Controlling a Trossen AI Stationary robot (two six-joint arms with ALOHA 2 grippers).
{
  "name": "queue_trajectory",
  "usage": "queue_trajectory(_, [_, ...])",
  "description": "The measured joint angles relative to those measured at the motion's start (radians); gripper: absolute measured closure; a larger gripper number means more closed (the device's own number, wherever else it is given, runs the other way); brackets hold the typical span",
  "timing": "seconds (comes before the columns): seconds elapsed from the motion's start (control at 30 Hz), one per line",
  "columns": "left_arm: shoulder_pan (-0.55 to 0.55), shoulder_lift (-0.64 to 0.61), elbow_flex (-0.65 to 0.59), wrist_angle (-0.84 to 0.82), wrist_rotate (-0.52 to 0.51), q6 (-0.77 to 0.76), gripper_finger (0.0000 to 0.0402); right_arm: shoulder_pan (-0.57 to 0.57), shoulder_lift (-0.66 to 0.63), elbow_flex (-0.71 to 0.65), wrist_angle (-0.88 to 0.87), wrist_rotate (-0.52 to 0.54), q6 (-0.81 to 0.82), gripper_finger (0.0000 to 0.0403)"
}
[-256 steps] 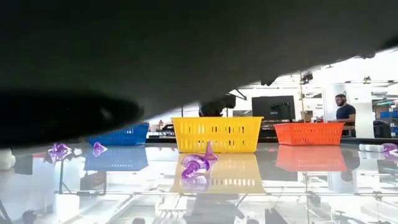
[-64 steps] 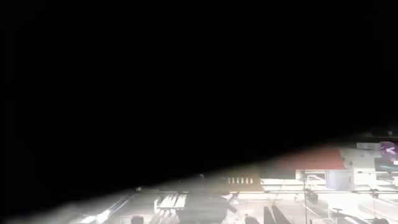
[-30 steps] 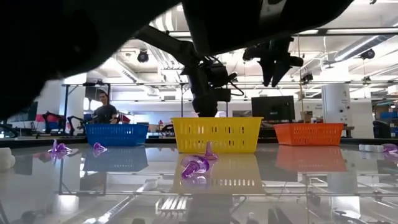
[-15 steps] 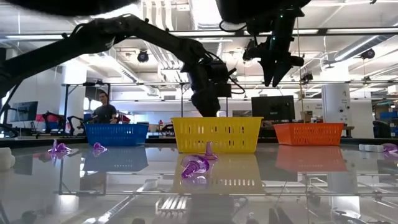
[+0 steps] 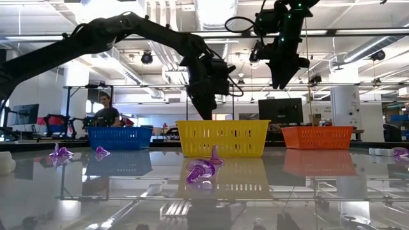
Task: Sort Halloween decoration
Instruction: Put the white skeleton toy into the yellow bin
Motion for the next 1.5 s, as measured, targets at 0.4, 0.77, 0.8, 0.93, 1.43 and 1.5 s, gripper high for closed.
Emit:
queue_trajectory(0.4, [0.085,-0.001,0.000,0.027,-0.009,0.179,0.0401,0.000,0.000,0.000,0.001,0.000,-0.065,0.0266])
queue_trajectory(0.77, [0.098,-0.002,0.001,0.180,-0.107,0.172,0.0401,0.000,0.000,0.000,0.004,0.000,-0.110,0.0266])
queue_trajectory(0.8, [0.099,-0.002,0.001,0.180,-0.100,0.194,0.0401,0.000,0.000,0.000,0.005,0.000,-0.110,0.0266])
queue_trajectory(0.93, [0.098,-0.002,0.001,0.179,-0.047,0.266,0.0385,0.000,0.000,0.000,0.007,0.000,-0.110,0.0266])
queue_trajectory(1.43, [0.076,-0.002,0.001,0.132,-0.022,0.305,0.0287,0.000,0.000,0.000,0.007,0.000,-0.109,0.0266])
queue_trajectory(1.5, [0.077,-0.003,0.001,0.117,-0.025,0.374,0.0289,0.000,0.000,0.000,0.010,0.000,-0.109,0.0266])
